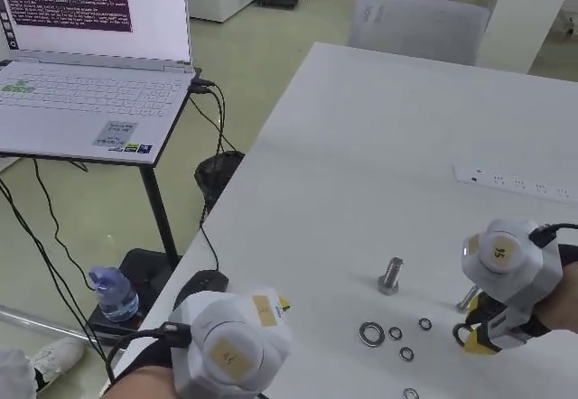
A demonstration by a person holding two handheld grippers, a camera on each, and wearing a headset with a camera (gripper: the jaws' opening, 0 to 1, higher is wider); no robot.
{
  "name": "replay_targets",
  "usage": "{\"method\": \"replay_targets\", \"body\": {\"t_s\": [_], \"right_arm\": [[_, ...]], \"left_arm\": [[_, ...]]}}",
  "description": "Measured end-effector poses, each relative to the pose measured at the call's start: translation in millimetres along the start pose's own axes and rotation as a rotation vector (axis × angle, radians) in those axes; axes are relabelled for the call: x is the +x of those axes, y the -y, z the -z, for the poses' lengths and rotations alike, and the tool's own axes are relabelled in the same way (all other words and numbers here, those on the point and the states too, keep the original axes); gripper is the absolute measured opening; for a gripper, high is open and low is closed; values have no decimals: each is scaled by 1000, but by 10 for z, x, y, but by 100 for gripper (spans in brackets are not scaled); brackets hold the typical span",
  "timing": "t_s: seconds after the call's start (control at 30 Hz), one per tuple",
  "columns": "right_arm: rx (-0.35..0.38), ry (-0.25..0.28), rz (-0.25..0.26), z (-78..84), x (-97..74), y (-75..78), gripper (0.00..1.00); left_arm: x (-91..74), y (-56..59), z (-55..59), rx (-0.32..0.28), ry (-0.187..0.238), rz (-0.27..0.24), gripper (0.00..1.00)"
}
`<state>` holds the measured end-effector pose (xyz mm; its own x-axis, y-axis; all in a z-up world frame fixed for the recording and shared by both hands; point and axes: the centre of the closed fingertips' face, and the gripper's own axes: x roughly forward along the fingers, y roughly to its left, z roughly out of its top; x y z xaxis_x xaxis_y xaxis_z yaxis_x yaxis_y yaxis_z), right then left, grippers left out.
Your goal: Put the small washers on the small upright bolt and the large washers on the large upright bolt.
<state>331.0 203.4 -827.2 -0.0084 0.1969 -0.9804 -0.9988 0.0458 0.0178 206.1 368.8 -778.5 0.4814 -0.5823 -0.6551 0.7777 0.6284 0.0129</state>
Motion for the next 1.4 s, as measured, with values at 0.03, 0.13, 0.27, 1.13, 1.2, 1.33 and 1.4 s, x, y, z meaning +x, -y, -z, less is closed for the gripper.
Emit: {"method": "replay_targets", "body": {"t_s": [0.03, 0.13, 0.27, 1.13, 1.2, 1.33, 1.4], "right_arm": [[1, 0, 2, -11, -21, 15, 21], [-3, -3, 9, -50, -111, 54, 21], [-11, -3, 15, -121, -209, 116, 21], [-23, -3, 20, -536, -429, 315, 21], [-29, 0, 21, -591, -425, 320, 21], [-35, 4, 26, -677, -398, 357, 21], [-38, 1, 23, -709, -375, 375, 21]], "left_arm": [[-3, -4, -4, -1, 1, -1, 90], [-5, -3, -2, -2, 0, -2, 90], [1, 4, 19, -3, -5, 0, 90], [1, 2, 81, -7, -18, 6, 89], [1, 6, 87, -10, -20, 9, 88], [-4, -5, 95, -10, -23, 7, 89], [-15, -16, 86, -19, -17, 9, 88]]}}
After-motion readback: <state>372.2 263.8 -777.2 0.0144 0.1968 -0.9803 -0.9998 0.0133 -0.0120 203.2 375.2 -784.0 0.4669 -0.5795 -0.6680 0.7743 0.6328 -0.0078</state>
